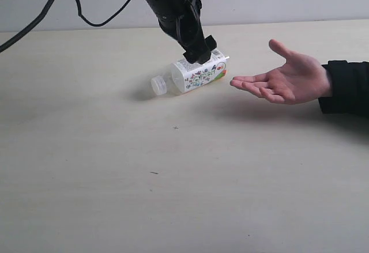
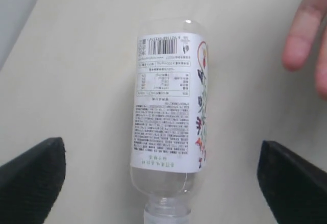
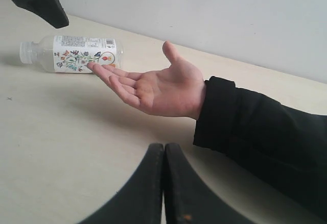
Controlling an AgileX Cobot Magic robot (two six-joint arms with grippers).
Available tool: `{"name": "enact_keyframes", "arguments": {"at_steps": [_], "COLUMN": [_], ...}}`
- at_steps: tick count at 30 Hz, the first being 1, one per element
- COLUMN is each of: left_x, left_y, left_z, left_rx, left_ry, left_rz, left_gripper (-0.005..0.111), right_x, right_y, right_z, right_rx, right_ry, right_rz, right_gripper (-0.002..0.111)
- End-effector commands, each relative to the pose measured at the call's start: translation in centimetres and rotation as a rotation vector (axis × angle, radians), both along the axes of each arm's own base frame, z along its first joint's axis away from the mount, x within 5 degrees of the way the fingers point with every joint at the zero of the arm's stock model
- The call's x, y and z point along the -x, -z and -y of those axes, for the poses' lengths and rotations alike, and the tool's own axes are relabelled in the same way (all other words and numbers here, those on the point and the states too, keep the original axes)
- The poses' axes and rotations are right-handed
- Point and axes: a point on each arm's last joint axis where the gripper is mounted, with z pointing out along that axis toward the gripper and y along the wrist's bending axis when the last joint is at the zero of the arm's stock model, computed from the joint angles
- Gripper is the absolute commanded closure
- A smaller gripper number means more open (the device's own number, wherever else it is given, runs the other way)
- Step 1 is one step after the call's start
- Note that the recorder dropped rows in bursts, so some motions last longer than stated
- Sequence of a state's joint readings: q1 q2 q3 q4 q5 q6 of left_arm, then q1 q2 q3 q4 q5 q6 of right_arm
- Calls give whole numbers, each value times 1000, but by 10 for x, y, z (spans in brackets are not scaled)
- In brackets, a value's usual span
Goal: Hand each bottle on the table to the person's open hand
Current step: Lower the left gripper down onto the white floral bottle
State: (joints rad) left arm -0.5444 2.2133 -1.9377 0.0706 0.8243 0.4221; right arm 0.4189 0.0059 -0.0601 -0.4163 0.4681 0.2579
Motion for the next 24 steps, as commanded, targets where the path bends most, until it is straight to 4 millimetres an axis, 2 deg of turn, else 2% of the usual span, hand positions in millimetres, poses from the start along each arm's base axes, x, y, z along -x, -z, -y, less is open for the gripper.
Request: {"name": "enact_keyframes", "arguments": {"at_steps": [1,12,24], "left_x": [0,-15,-36], "left_y": [-5,7,30], "left_z": [3,-11,-2], "left_rx": [36,85,26], "left_ry": [-28,-110,-122], "left_rz": [11,-92,-167], "left_gripper": [9,9,9], "right_x": [0,0,0], "right_y": [1,1,1], "right_z": [1,1,1], "right_rx": [1,1,0], "right_ry": [8,8,7], "right_rz": [3,3,3], "right_gripper": [108,108,108]}}
